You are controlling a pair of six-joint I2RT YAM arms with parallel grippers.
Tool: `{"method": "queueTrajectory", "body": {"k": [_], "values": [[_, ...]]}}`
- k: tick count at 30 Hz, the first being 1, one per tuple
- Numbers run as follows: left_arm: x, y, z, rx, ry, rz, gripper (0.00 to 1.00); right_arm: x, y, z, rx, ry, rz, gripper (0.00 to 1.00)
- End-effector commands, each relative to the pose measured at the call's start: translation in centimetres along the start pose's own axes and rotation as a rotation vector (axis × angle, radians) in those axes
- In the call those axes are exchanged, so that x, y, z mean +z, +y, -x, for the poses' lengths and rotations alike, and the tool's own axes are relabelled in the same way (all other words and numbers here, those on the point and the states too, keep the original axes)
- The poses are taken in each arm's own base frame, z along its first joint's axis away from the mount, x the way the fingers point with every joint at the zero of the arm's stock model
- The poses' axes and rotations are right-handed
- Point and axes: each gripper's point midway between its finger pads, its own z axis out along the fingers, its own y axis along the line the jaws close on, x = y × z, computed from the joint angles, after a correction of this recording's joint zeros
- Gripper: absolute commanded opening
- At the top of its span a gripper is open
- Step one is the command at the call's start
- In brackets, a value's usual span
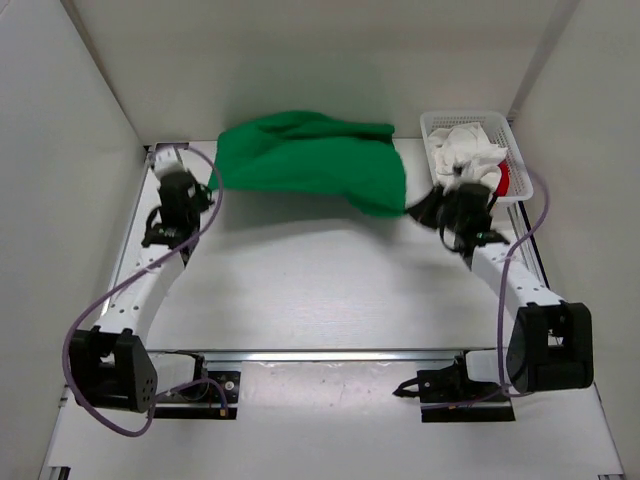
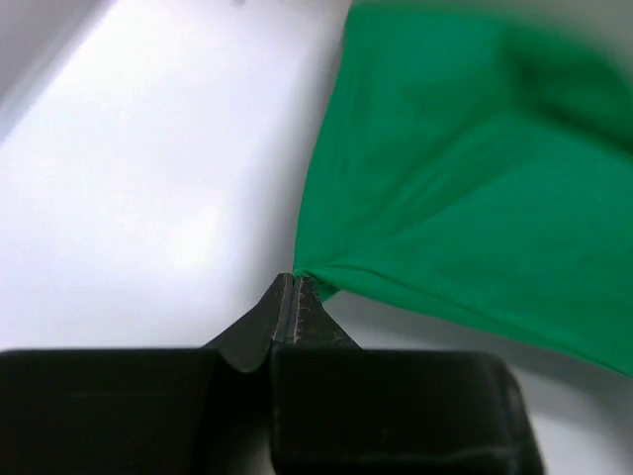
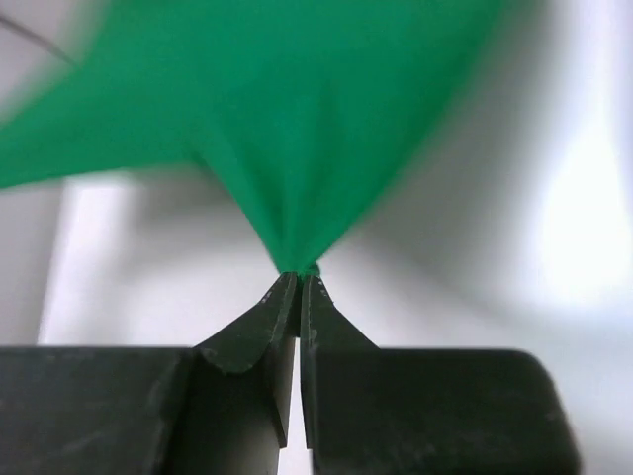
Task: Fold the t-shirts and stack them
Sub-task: Flatten out the tshirt, then fold the flattened tshirt in 1/3 of the way
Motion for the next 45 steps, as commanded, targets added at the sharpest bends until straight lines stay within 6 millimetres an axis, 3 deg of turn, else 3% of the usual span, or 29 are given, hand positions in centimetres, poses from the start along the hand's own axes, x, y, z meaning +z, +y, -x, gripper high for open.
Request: {"method": "queueTrajectory", "body": {"k": [1, 3, 4, 7, 9, 10, 13, 17, 22, 24, 26, 27, 28, 30, 32, 34, 35, 37, 38, 45], "values": [[-1.2, 3.7, -5.7, -0.047, 0.07, 0.079, 0.0, -1.4, -1.4, -6.0, 0.142, 0.067, 0.027, 0.0], [-1.9, 4.3, -9.4, -0.042, 0.167, 0.097, 0.0, -2.9, -2.2, -10.5, 0.195, 0.14, 0.01, 0.0], [-2.1, 4.3, -10.1, -0.063, 0.19, 0.103, 0.0, -3.3, -2.3, -11.6, 0.202, 0.164, 0.0, 0.0], [-3.4, 6.4, -15.1, -0.118, 0.334, 0.105, 0.0, -5.5, -3.7, -16.3, 0.218, 0.241, -0.075, 0.0], [-4.2, 9.2, -16.9, -0.178, 0.38, 0.142, 0.0, -7.3, -3.7, -17.7, 0.229, 0.263, -0.093, 0.0], [-5.0, 9.4, -17.9, -0.192, 0.403, 0.131, 0.0, -8.2, -3.8, -18.5, 0.229, 0.265, -0.099, 0.0], [-6.2, 10.4, -18.1, -0.215, 0.396, 0.139, 0.0, -10.5, -4.3, -21.4, 0.256, 0.31, -0.153, 0.0], [-7.5, 9.4, -17.6, -0.21, 0.407, 0.092, 0.0, -13.1, -3.0, -22.7, 0.301, 0.311, -0.127, 0.0], [-7.2, 9.3, -17.3, -0.224, 0.399, 0.081, 0.0, -12.5, -3.0, -21.1, 0.268, 0.283, -0.117, 0.0], [-6.7, 9.1, -17.0, -0.245, 0.409, 0.075, 0.0, -11.4, -2.6, -18.9, 0.238, 0.263, -0.111, 0.0], [-5.9, 9.1, -16.2, -0.249, 0.387, 0.088, 0.0, -9.9, -3.4, -17.5, 0.207, 0.265, -0.146, 0.0], [-5.6, 9.5, -16.4, -0.249, 0.392, 0.111, 0.0, -9.3, -3.0, -15.7, 0.188, 0.224, -0.136, 0.0], [-5.4, 9.9, -16.0, -0.26, 0.382, 0.124, 0.0, -8.6, -3.2, -15.5, 0.187, 0.242, -0.14, 0.0], [-4.8, 10.3, -16.3, -0.271, 0.403, 0.14, 0.0, -7.1, -2.8, -13.4, 0.168, 0.224, -0.135, 0.0], [-4.1, 10.9, -16.1, -0.297, 0.397, 0.155, 0.0, -5.3, -3.2, -12.9, 0.154, 0.233, -0.157, 0.0], [-3.6, 11.1, -16.3, -0.316, 0.405, 0.165, 0.0, -3.8, -3.3, -11.0, 0.153, 0.208, -0.156, 0.0], [-3.3, 11.3, -16.0, -0.32, 0.398, 0.171, 0.0, -3.0, -3.9, -11.2, 0.167, 0.228, -0.163, 0.0], [-2.9, 11.5, -15.9, -0.316, 0.397, 0.185, 0.0, -1.5, -4.0, -9.4, 0.158, 0.21, -0.16, 0.0], [-2.7, 11.3, -15.7, -0.317, 0.392, 0.182, 0.0, -0.8, -4.7, -10.0, 0.162, 0.234, -0.179, 0.0], [-0.5, 11.8, -15.6, -0.305, 0.393, 0.225, 0.0, 4.5, -5.8, -7.7, 0.161, 0.256, -0.181, 0.0]]}}
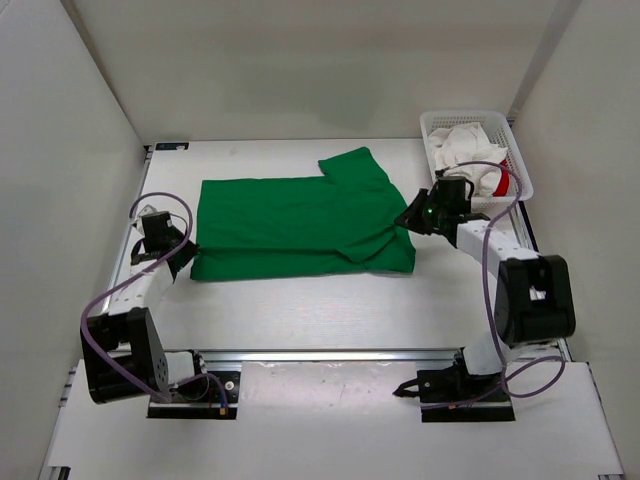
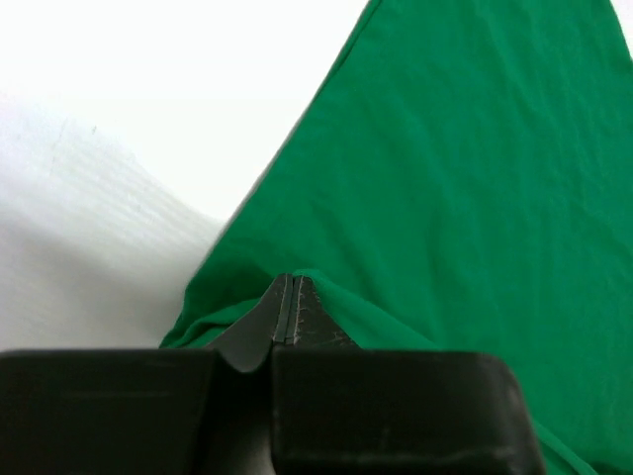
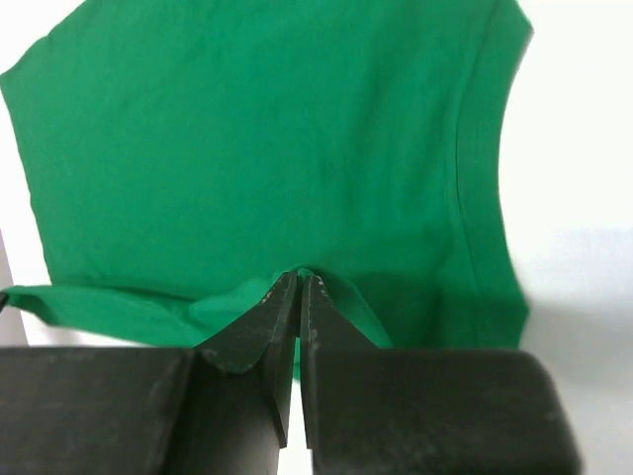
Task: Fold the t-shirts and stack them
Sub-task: Fold the flattened tshirt in 1/3 of the way
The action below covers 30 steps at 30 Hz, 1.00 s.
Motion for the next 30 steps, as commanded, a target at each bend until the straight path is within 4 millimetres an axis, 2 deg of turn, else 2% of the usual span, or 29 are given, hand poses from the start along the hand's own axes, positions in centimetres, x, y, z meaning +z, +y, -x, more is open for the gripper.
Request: {"method": "queueTrajectory", "body": {"k": [1, 2, 3, 6, 7, 8, 10, 11, 13, 17, 19, 20, 21, 23, 24, 25, 26, 27, 28, 29, 30], "values": [[0.6, -1.3, 2.4, -0.003, -0.063, -0.007, 0.0, 1.5, 1.2, 3.4, -0.042, -0.055, 0.034, 0.0], [1.0, -1.2, 2.6, -0.012, -0.062, 0.0, 0.0, 2.1, 1.5, 3.7, -0.049, -0.045, 0.041, 0.0], [1.0, -1.3, 2.7, -0.013, -0.061, 0.002, 0.0, 2.5, 0.9, 3.7, -0.038, -0.037, 0.027, 0.0], [2.2, -0.8, 2.1, -0.003, -0.037, 0.03, 0.0, 3.7, 1.7, 5.3, -0.048, -0.049, 0.043, 0.0], [2.3, -0.9, 2.0, 0.002, -0.03, 0.026, 0.0, 4.3, 1.0, 5.2, -0.038, -0.035, 0.026, 0.0], [2.6, -0.6, 1.9, -0.005, -0.025, 0.035, 0.01, 4.8, 1.5, 5.5, -0.036, -0.036, 0.041, 0.0], [3.1, -0.2, 1.5, -0.019, -0.002, 0.038, 0.09, 5.4, 1.9, 6.5, -0.041, -0.051, 0.051, 0.0], [3.1, -0.4, 2.1, -0.026, -0.01, 0.029, 0.12, 5.8, 1.7, 6.3, -0.033, -0.042, 0.047, 0.0], [2.8, -1.2, 2.7, -0.017, -0.019, 0.01, 0.23, 6.1, 2.5, 7.6, -0.039, -0.061, 0.061, 0.0], [1.3, -2.9, 5.0, 0.017, -0.096, -0.028, 0.31, 6.6, 3.6, 8.2, -0.06, -0.074, 0.057, 0.0], [0.5, -3.9, 5.8, 0.027, -0.11, -0.058, 0.37, 6.3, 3.7, 8.4, -0.055, -0.072, 0.06, 0.07], [0.3, -4.2, 5.9, 0.029, -0.107, -0.065, 0.38, 6.3, 3.7, 7.9, -0.053, -0.063, 0.061, 0.18], [-0.3, -4.6, 5.8, 0.036, -0.109, -0.086, 0.41, 5.7, 3.8, 8.3, -0.046, -0.074, 0.075, 0.23], [-1.7, -5.8, 4.3, 0.056, -0.111, -0.137, 0.41, 4.6, 3.4, 8.1, -0.043, -0.095, 0.061, 0.27], [-2.3, -6.1, 2.8, 0.072, -0.103, -0.166, 0.41, 3.7, 2.9, 7.6, -0.034, -0.105, 0.048, 0.3], [-2.9, -6.2, 1.4, 0.086, -0.098, -0.187, 0.39, 2.9, 2.5, 6.5, -0.03, -0.104, 0.039, 0.32], [-3.4, -6.9, 0.3, 0.093, -0.087, -0.214, 0.38, 2.6, 1.2, 5.1, -0.018, -0.1, 0.012, 0.35], [-3.4, -7.3, -2.1, 0.111, -0.036, -0.239, 0.38, 1.3, 1.6, 5.4, -0.025, -0.138, 0.01, 0.36], [-3.3, -7.2, -3.6, 0.109, -0.002, -0.262, 0.37, 0.5, 1.3, 4.4, -0.035, -0.148, 0.01, 0.36], [-2.9, -7.0, -5.0, 0.098, 0.032, -0.264, 0.35, 0.5, -0.7, 2.4, -0.031, -0.126, -0.038, 0.34], [-2.5, -7.1, -5.6, 0.089, 0.047, -0.267, 0.34, -0.4, -1.0, 1.8, -0.032, -0.143, -0.042, 0.22]]}}
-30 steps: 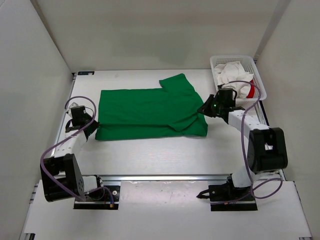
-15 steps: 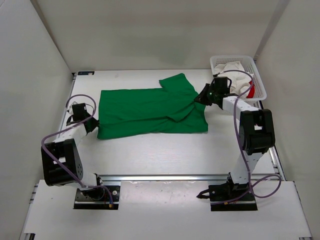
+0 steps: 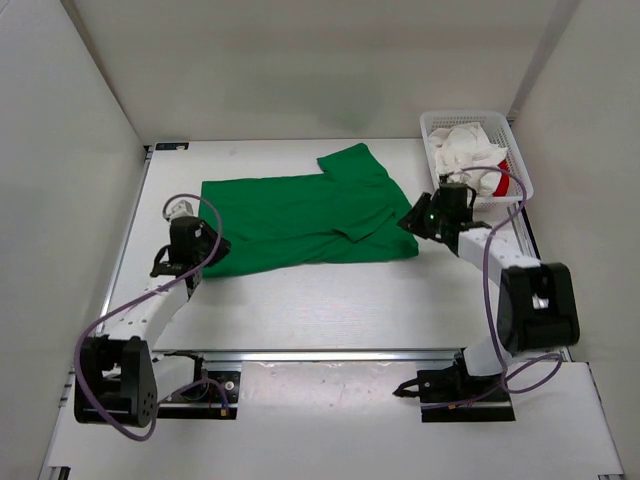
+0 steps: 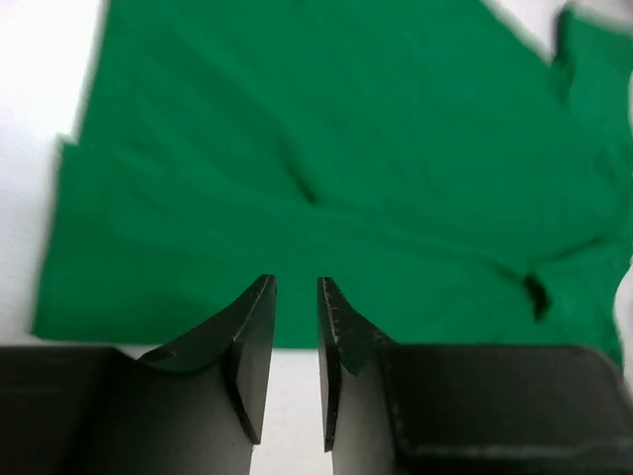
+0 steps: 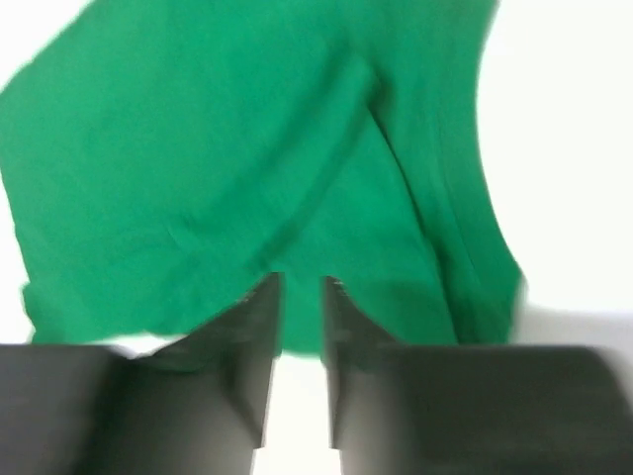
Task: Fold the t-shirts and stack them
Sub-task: Fold the flattened tshirt in 1/3 of the way
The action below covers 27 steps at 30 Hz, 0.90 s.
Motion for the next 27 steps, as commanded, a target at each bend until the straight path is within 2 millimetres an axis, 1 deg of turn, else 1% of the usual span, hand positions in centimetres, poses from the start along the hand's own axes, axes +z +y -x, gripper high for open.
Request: {"method": "queueTrajectory", "body": {"k": [1, 2, 3, 4, 5, 6, 7, 8, 9, 10, 11, 12, 13, 14, 16, 17, 18, 20, 22, 23, 24, 25, 26, 27], "values": [[0.9, -0.3, -3.6, -0.033, 0.086, -0.026, 0.33, -2.6, -0.5, 0.3, -0.023, -0.121, -0.009, 0.16], [1.3, -0.8, -3.9, -0.029, 0.095, -0.034, 0.32, -2.8, -1.8, -0.7, -0.019, -0.11, -0.033, 0.09], [1.6, -1.1, -4.4, -0.015, 0.111, -0.033, 0.32, -3.1, -2.6, -1.3, -0.013, -0.107, -0.06, 0.06], [1.7, -2.0, -5.1, -0.007, 0.129, -0.054, 0.32, -3.2, -3.4, -1.4, -0.014, -0.113, -0.081, 0.07], [1.8, -2.6, -5.2, 0.001, 0.131, -0.065, 0.32, -3.5, -4.4, -1.7, 0.0, -0.115, -0.107, 0.13], [2.3, -2.6, -5.5, -0.001, 0.14, -0.06, 0.32, -3.6, -5.4, -1.9, 0.004, -0.115, -0.125, 0.16], [2.6, -3.2, -5.8, 0.007, 0.142, -0.075, 0.32, -3.6, -5.4, -2.1, 0.001, -0.112, -0.118, 0.22], [2.8, -3.2, -5.5, -0.003, 0.136, -0.076, 0.32, -3.6, -5.8, -2.3, 0.002, -0.108, -0.129, 0.27], [3.1, -2.6, -6.0, -0.002, 0.15, -0.059, 0.32, -3.4, -5.9, -2.4, 0.008, -0.103, -0.14, 0.28], [3.4, -2.5, -5.8, -0.012, 0.148, -0.058, 0.31, -3.4, -6.5, -2.7, 0.001, -0.099, -0.158, 0.31], [3.5, -2.4, -6.2, -0.012, 0.159, -0.061, 0.32, -3.0, -6.7, -3.1, -0.001, -0.085, -0.162, 0.32], [3.8, -1.8, -6.1, -0.013, 0.152, -0.04, 0.31, -2.8, -7.3, -3.6, 0.012, -0.07, -0.175, 0.32], [4.0, -1.1, -6.7, -0.019, 0.166, -0.028, 0.31, -2.5, -7.8, -3.9, 0.027, -0.059, -0.179, 0.32], [4.2, -0.7, -6.7, -0.026, 0.169, -0.016, 0.31, -2.2, -7.7, -3.5, 0.039, -0.065, -0.166, 0.32], [4.6, 0.1, -6.6, -0.049, 0.164, -0.004, 0.3, -1.5, -8.0, -3.6, 0.041, -0.048, -0.17, 0.32], [4.6, 0.1, -6.7, -0.052, 0.171, -0.009, 0.3, -1.2, -7.8, -3.5, 0.046, -0.049, -0.162, 0.32], [4.8, 0.5, -6.6, -0.06, 0.168, 0.001, 0.3, -0.9, -8.1, -3.8, 0.044, -0.029, -0.172, 0.32], [5.1, 0.5, -6.7, -0.039, 0.167, 0.014, 0.3, -0.1, -7.9, -3.6, 0.052, -0.01, -0.161, 0.32], [5.2, 0.8, -6.8, -0.053, 0.173, 0.022, 0.29, 0.3, -8.0, -4.6, 0.063, 0.019, -0.151, 0.24], [5.2, 0.7, -6.9, -0.051, 0.178, 0.014, 0.29, 0.4, -8.5, -5.0, 0.082, 0.031, -0.157, 0.14], [5.3, 0.8, -7.1, -0.046, 0.184, 0.02, 0.29, 0.3, -8.6, -5.0, 0.094, 0.031, -0.149, 0.06], [5.3, 1.1, -7.3, -0.031, 0.188, 0.029, 0.27, 0.0, -8.9, -5.5, 0.113, 0.041, -0.152, 0.0], [5.3, 1.2, -7.2, -0.038, 0.188, 0.032, 0.28, -0.3, -9.4, -6.4, 0.134, 0.051, -0.162, 0.0], [5.3, 1.4, -7.4, -0.042, 0.19, 0.038, 0.28, -0.8, -9.4, -6.2, 0.136, 0.033, -0.163, 0.0]]}}
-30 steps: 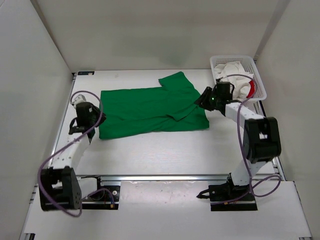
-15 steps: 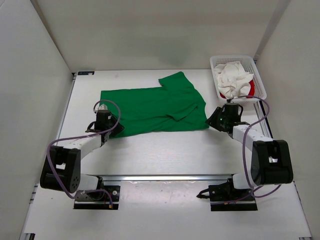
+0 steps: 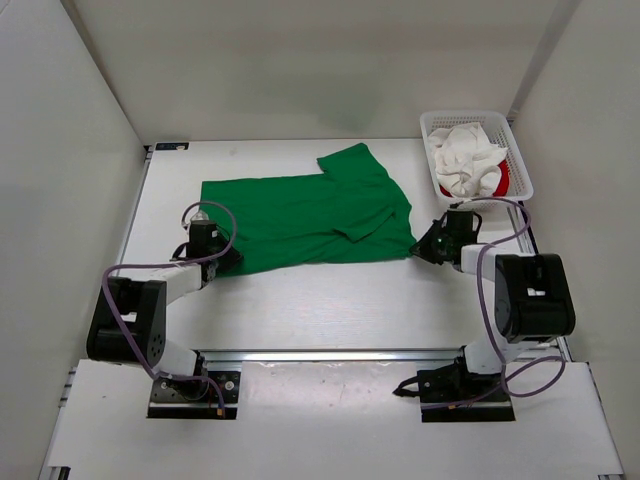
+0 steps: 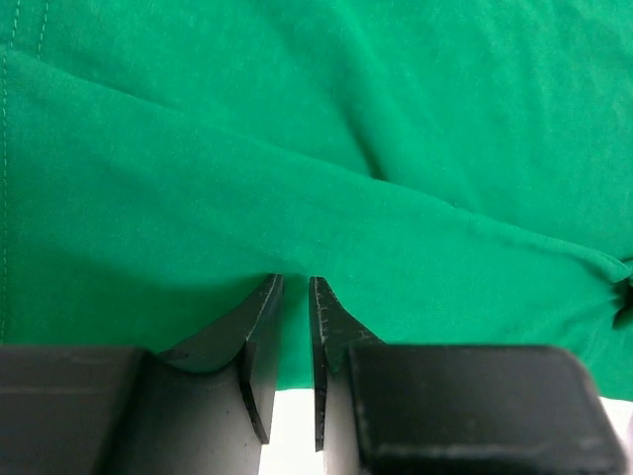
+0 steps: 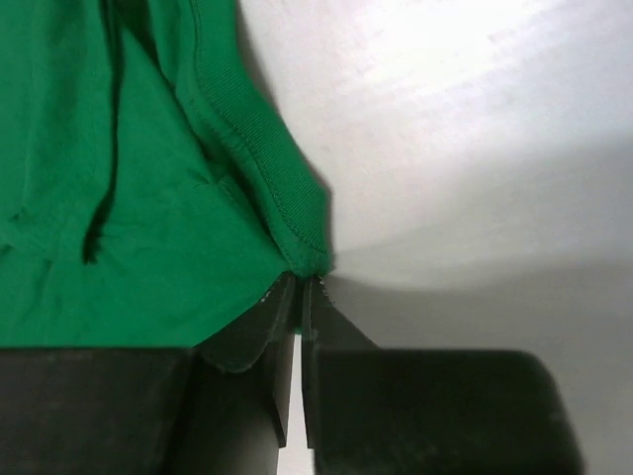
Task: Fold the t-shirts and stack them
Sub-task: Fold the flattened tshirt in 1/3 of the way
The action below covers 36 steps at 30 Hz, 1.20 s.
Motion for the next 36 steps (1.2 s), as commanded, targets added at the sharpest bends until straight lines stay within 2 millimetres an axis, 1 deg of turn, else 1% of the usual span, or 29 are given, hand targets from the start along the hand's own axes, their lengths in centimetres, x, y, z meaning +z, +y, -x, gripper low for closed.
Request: {"method": "queueTrajectory", "body": {"k": [1, 2, 3, 4, 5, 6, 8, 9, 10, 13, 14, 15, 16, 17, 19, 20, 21, 22, 23, 25, 26, 27, 28, 29, 31, 32, 33, 34, 36], "values": [[-0.1, 0.1, 0.6, -0.01, -0.022, -0.014, 0.27, -1.4, -1.8, -1.0, 0.053, -0.014, -0.012, 0.0], [-0.2, 0.3, 0.1, -0.016, -0.009, -0.018, 0.27, -2.1, -2.4, -1.6, 0.06, -0.02, -0.022, 0.0], [-0.4, 0.7, 0.2, -0.023, -0.017, -0.009, 0.26, -2.4, -3.3, -2.6, 0.075, -0.009, -0.048, 0.0], [-0.5, 0.7, 0.0, -0.021, -0.015, -0.01, 0.25, -3.1, -3.2, -2.5, 0.065, -0.028, -0.04, 0.0], [-0.8, 1.2, -0.3, -0.01, -0.021, 0.0, 0.26, -3.8, -3.6, -3.2, 0.07, -0.031, -0.042, 0.0], [-1.1, 1.0, 0.0, -0.006, -0.034, -0.001, 0.26, -4.1, -4.3, -4.4, 0.068, -0.016, -0.055, 0.0], [-1.5, 1.4, -0.6, 0.021, -0.042, 0.027, 0.25, -5.4, -4.3, -4.6, 0.056, -0.042, -0.049, 0.0], [-1.9, 1.2, -0.2, 0.021, -0.06, 0.023, 0.26, -5.6, -4.7, -5.1, 0.056, -0.039, -0.057, 0.0], [-2.1, 1.5, -1.0, 0.03, -0.042, 0.032, 0.25, -6.1, -4.5, -4.8, 0.058, -0.056, -0.059, 0.0], [-2.9, 2.3, -1.6, 0.035, -0.047, 0.031, 0.26, -7.3, -5.6, -5.4, 0.05, -0.077, -0.11, 0.0], [-3.2, 2.9, -1.5, 0.02, -0.056, 0.039, 0.27, -7.8, -6.1, -5.4, 0.05, -0.093, -0.124, 0.06], [-3.5, 3.0, -2.1, 0.027, -0.049, 0.027, 0.28, -8.3, -6.1, -4.5, 0.057, -0.131, -0.121, 0.11], [-3.8, 2.5, -1.6, 0.012, -0.065, 0.006, 0.29, -8.6, -5.6, -3.9, 0.037, -0.153, -0.108, 0.24], [-4.0, 1.9, -1.4, 0.026, -0.067, -0.012, 0.3, -8.9, -5.0, -3.4, 0.028, -0.167, -0.091, 0.31], [-5.1, -0.2, 0.0, 0.07, -0.105, -0.042, 0.32, -9.9, -2.5, -1.6, -0.03, -0.207, -0.046, 0.35], [-5.3, -1.0, 0.0, 0.098, -0.113, -0.053, 0.32, -10.2, -2.1, -0.9, -0.044, -0.224, -0.055, 0.38], [-5.8, -2.3, 0.2, 0.128, -0.132, -0.083, 0.33, -10.3, -0.7, -0.8, -0.095, -0.221, -0.042, 0.38], [-6.1, -3.0, 1.1, 0.131, -0.164, -0.092, 0.34, -10.3, 1.0, -0.7, -0.133, -0.219, -0.017, 0.38], [-6.2, -3.8, 0.2, 0.163, -0.151, -0.108, 0.34, -10.4, 1.9, -0.3, -0.15, -0.237, -0.007, 0.37], [-6.0, -5.8, -1.1, 0.21, -0.121, -0.143, 0.34, -9.1, 4.5, -1.9, -0.205, -0.192, 0.072, 0.25], [-5.5, -5.8, -1.9, 0.225, -0.098, -0.139, 0.33, -8.8, 5.7, -2.4, -0.21, -0.172, 0.117, 0.21], [-5.2, -6.2, -2.7, 0.234, -0.078, -0.148, 0.33, -7.8, 6.6, -3.5, -0.219, -0.128, 0.158, 0.11], [-4.7, -7.1, -3.3, 0.237, -0.059, -0.177, 0.32, -6.9, 7.7, -4.5, -0.232, -0.083, 0.186, 0.08], [-4.1, -7.1, -4.7, 0.25, -0.011, -0.18, 0.32, -6.6, 8.9, -4.1, -0.238, -0.089, 0.221, 0.05], [-3.6, -8.3, -5.3, 0.271, 0.007, -0.198, 0.31, -4.9, 9.6, -5.6, -0.26, -0.026, 0.219, 0.09], [-3.3, -8.7, -5.8, 0.284, 0.02, -0.202, 0.31, -4.8, 10.7, -5.5, -0.278, -0.039, 0.252, 0.16], [-3.2, -9.0, -6.3, 0.294, 0.025, -0.213, 0.31, -4.2, 10.8, -5.4, -0.27, -0.036, 0.257, 0.24], [-3.0, -8.9, -6.7, 0.294, 0.037, -0.214, 0.31, -3.7, 11.1, -5.7, -0.268, -0.021, 0.272, 0.28], [-2.8, -9.2, -7.2, 0.298, 0.047, -0.226, 0.32, -3.2, 11.8, -5.5, -0.256, -0.012, 0.291, 0.32]]}}
